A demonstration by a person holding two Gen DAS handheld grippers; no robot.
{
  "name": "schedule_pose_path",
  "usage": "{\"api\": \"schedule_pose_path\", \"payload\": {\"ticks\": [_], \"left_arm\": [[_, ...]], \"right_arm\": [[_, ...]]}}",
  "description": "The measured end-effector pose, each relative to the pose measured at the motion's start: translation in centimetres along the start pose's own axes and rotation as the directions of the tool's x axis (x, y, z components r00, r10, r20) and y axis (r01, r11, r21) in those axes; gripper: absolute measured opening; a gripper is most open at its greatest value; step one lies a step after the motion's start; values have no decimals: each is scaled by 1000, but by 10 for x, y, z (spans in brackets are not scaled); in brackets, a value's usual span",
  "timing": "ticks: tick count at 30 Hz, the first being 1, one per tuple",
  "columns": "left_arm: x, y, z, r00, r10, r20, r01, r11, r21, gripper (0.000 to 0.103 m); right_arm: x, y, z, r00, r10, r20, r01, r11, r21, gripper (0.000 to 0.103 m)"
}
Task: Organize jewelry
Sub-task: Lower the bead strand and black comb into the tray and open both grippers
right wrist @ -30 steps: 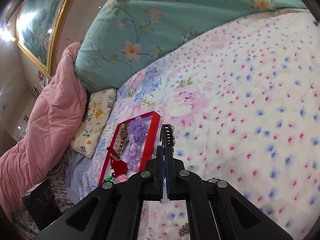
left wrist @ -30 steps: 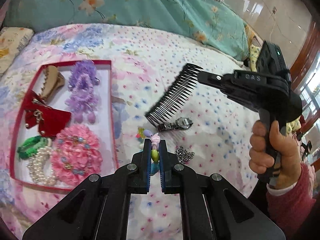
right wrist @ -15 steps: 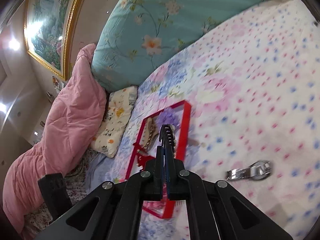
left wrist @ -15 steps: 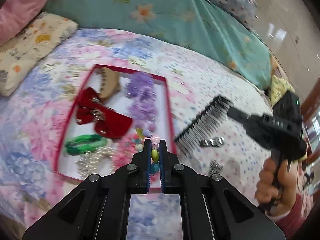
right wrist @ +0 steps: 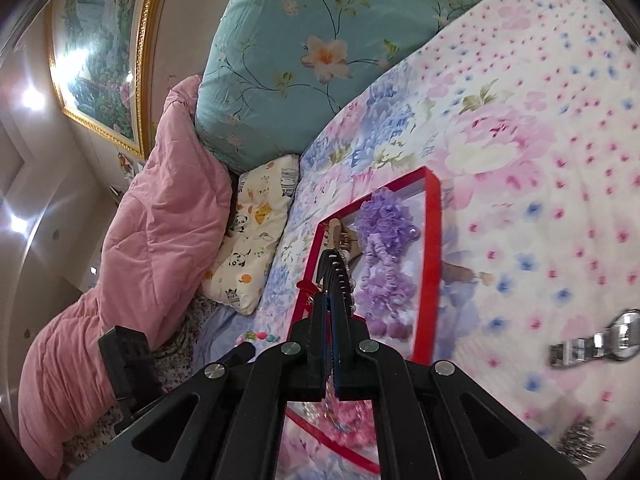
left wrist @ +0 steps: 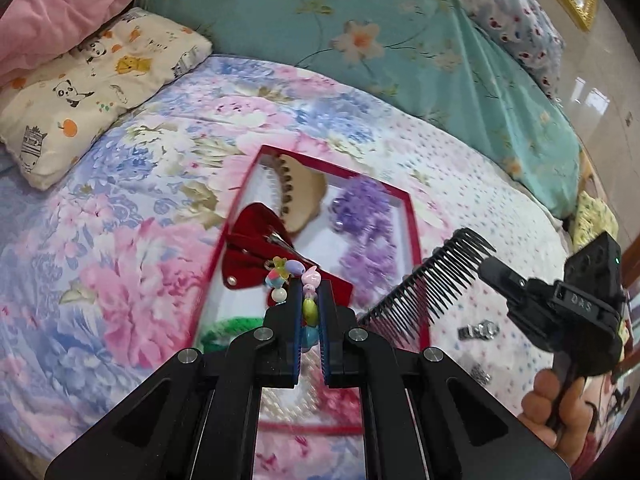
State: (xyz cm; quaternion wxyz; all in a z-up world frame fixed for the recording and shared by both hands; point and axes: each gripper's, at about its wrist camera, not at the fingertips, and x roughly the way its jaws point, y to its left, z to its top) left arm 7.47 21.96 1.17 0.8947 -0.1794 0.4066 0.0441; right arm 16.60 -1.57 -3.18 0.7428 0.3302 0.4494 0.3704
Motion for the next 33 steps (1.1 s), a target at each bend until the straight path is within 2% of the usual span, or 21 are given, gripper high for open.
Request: {"api": "schedule_pose_path", "payload": {"ticks": [4,8,18,22,25,33], "left_arm": [[14,8,9,1000,12,-7,-12,1000,-11,5],[27,11,15,1000,26,-16,-26,1000,-9,6],[63,10,6,994,76,-78,-73,996,46,6],[73,12,0,992,71,-100,-67,997,41,6],[77,14,-2,992,66,-110,-63,997,36,6],[80,15,-2,991,58,-122,-54,998,33,9]], "right_arm": [[19,-5,-5,1000,1,-15,-1,1000,11,1],[35,-8,-9,998,-33,-45,33,999,-5,1],[51,-9,-9,978,-190,-88,179,976,-122,1],[56,-8,-8,972,-211,-100,194,969,-151,2],[58,-5,-10,966,-237,-103,217,960,-176,6],[55,-6,-8,966,-242,-90,224,959,-176,7]]}}
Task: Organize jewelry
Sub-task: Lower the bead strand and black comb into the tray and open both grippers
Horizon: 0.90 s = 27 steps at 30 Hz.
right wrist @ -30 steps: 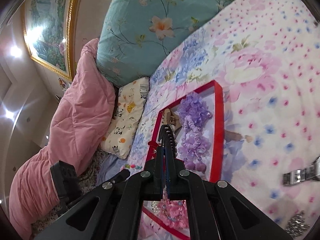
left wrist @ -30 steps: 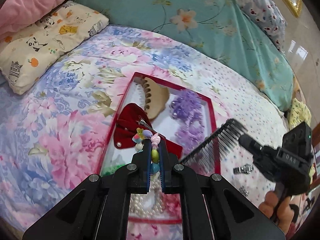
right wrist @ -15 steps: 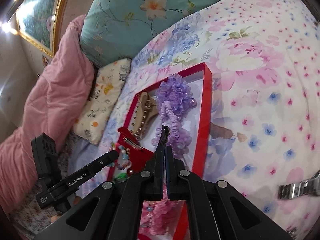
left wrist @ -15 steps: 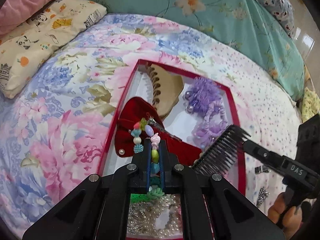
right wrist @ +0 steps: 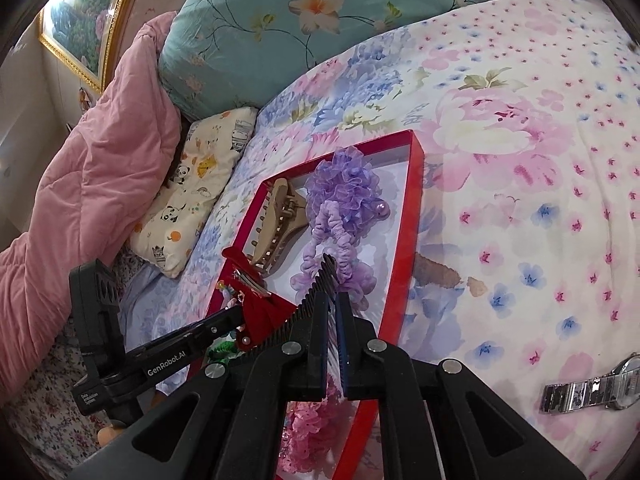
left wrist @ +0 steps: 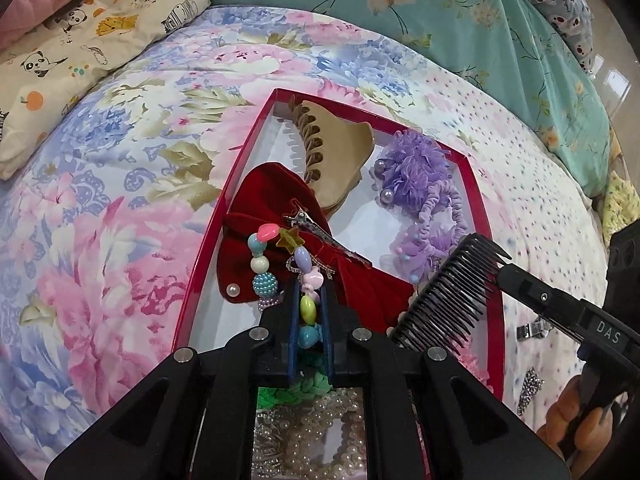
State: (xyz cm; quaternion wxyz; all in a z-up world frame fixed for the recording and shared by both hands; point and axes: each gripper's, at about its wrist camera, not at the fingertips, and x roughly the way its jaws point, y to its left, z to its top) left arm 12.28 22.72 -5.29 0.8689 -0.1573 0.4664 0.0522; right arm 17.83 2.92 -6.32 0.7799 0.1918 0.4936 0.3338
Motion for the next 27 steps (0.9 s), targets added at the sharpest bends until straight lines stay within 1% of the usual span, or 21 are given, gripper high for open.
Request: {"api": "schedule_pose_path", "payload": {"ticks": [4,5,9,12,13,14,15,17,18,19,21,23,24,26,27], "left_arm": [[1,0,-1,1000,1,-9,-1,1000,-4,22],[1,0,-1,1000,2,-9,-2,1000,-6,23],[1,0,-2,1000,2,-13,-2,1000,-6,23],[1,0,-2,1000,2,-12,-2,1000,-8,26],[1,0,-2,1000,4,-11,-4,1000,-8,29],[0,-1,-2,1000,6,-9,-6,1000,-8,33],[-1,-1,-2,1000,7,-8,-7,1000,-9,35],[-4,-1,-2,1000,8,-4,-8,1000,-12,42],[-6,-1,-3,1000,9,-2,-9,1000,-15,44],[-8,-1,-3,1000,7,1,-7,1000,-18,47],[-12,-1,-5,1000,-3,5,3,1000,-26,49],[-18,-1,-6,1000,-15,9,16,999,-35,57],[-22,-1,-7,1000,-23,15,23,999,-39,59],[-29,-2,-9,999,-35,24,36,998,-47,64],[-33,-2,-11,999,-43,30,44,998,-53,66]], "right_arm": [[0,-1,1,1000,-9,-2,9,1000,7,10],[0,-2,2,1000,-11,-3,11,1000,13,12],[-1,-2,1,1000,-13,-1,13,1000,14,15],[-2,-2,1,1000,-16,3,16,1000,17,24],[-3,-3,1,1000,-17,6,17,1000,19,30],[-4,-3,1,1000,-17,10,16,1000,21,31],[-6,-4,1,1000,-16,14,15,1000,24,32],[-8,-4,1,1000,-16,17,15,999,28,33],[-11,-5,1,1000,-14,22,13,999,32,34],[-12,-5,1,1000,-14,24,13,999,33,37],[-18,-6,1,999,-9,33,8,999,38,44],[-23,-6,0,999,-3,41,1,999,45,54],[-26,-6,0,999,3,46,-6,999,50,57],[-32,-6,-2,998,18,56,-22,998,63,66],[-35,-7,-3,998,27,61,-32,997,72,68]]}}
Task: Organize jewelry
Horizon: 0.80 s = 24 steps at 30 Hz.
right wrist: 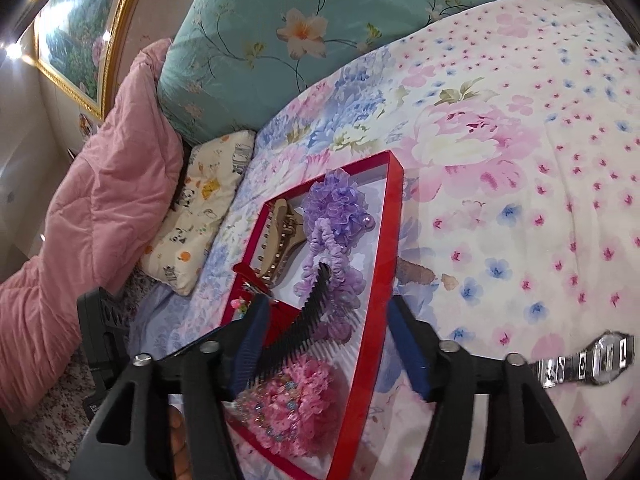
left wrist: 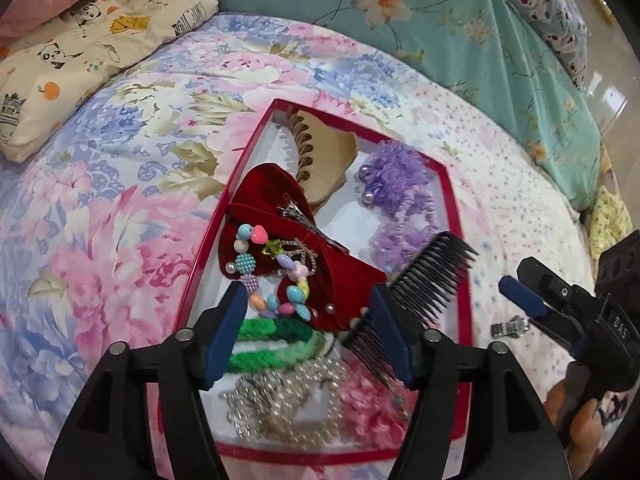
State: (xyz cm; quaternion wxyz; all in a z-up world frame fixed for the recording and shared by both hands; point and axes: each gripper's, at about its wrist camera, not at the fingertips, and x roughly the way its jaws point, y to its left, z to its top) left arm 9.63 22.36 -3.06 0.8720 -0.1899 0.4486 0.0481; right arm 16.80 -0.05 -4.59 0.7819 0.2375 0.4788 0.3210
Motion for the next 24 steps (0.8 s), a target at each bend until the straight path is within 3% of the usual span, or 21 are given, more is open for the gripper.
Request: {"api": "schedule_pose_path", "payload": {"ticks": [10,16,24], "left_arm": [[-33,14,-21,999,-30,13,31,993,-113,91],[-53,28,-37,1000,-18,19,22,982,-186,94],[-81,31,-53,999,49,22,-44,983,-178,95]], "right_arm": [[-28,1,-10,998,48,33,-50,998,49,86],[-41,11,-20,998,37,45,-38,999,14,95],[-49,39,-33,999,-28,33,32,992,-124,96]]}}
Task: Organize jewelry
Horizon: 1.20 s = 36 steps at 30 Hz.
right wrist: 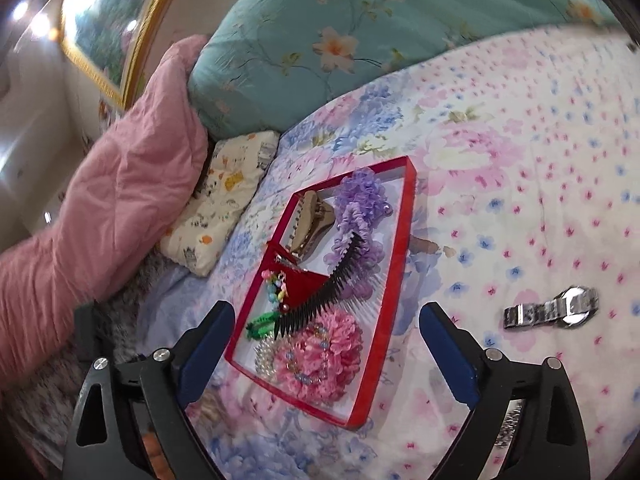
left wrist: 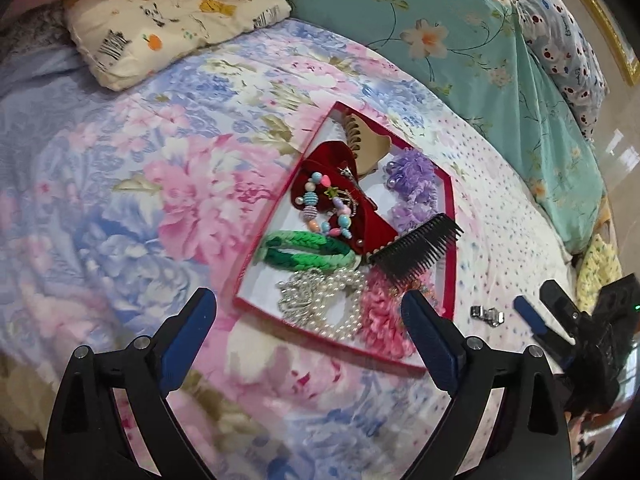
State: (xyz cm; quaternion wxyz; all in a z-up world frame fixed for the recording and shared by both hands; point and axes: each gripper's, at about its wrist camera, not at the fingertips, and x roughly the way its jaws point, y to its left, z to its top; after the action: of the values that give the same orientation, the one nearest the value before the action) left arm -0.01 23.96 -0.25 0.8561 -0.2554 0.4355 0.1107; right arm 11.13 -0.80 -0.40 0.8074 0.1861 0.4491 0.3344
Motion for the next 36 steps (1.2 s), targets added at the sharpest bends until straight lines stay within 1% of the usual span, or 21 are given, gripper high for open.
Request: {"api": "schedule_pose_path", "payload": {"ticks": [3,6,8,10,11,13,15,17,21,24,29,32,36], "left_arm": [[-12,-1,-2,999,48,15,-49,998,26,96],[-28,-5,-2,996,77,39,-79,995,60,96],[-41,-10,-2,994,92,63,-98,991,96,98],[-54,-18,-1,988,123,98,-136,980,143,103],[-59,-22,-1,984,138,114,-156,974,164,103],[-68,-31,-2,972,183,148,-212,953,214,103],[-71,-37,-4,961,215,171,-253,936,245,103],[-71,-38,-5,959,224,174,-264,930,258,103],[-61,-34,-9,959,240,148,-272,929,252,103],[-49,-29,-11,959,259,117,-280,929,242,103],[-31,-27,-18,955,282,90,-296,924,244,103],[-25,-27,-21,952,293,86,-306,920,245,103],[-23,-29,-23,945,311,100,-326,911,252,103]], "right_arm": [[-7,18,-1,1000,-30,3,30,996,-89,96],[-17,42,-2,997,-80,10,80,975,-205,98],[-24,58,-3,994,-109,14,109,954,-279,99],[-32,74,-4,992,-122,18,121,928,-353,102],[-35,78,-5,992,-127,20,125,918,-375,102],[-39,87,-6,989,-146,19,141,898,-416,103],[-39,91,-8,989,-151,5,138,893,-427,103],[-38,92,-10,988,-153,-16,131,891,-434,103],[-30,93,-19,984,-174,-48,131,872,-472,103],[-22,91,-25,981,-180,-74,124,871,-474,103],[-5,82,-34,971,-210,-117,134,877,-461,103],[2,77,-38,967,-212,-139,130,885,-448,103],[6,77,-41,966,-212,-146,125,883,-452,103]]}}
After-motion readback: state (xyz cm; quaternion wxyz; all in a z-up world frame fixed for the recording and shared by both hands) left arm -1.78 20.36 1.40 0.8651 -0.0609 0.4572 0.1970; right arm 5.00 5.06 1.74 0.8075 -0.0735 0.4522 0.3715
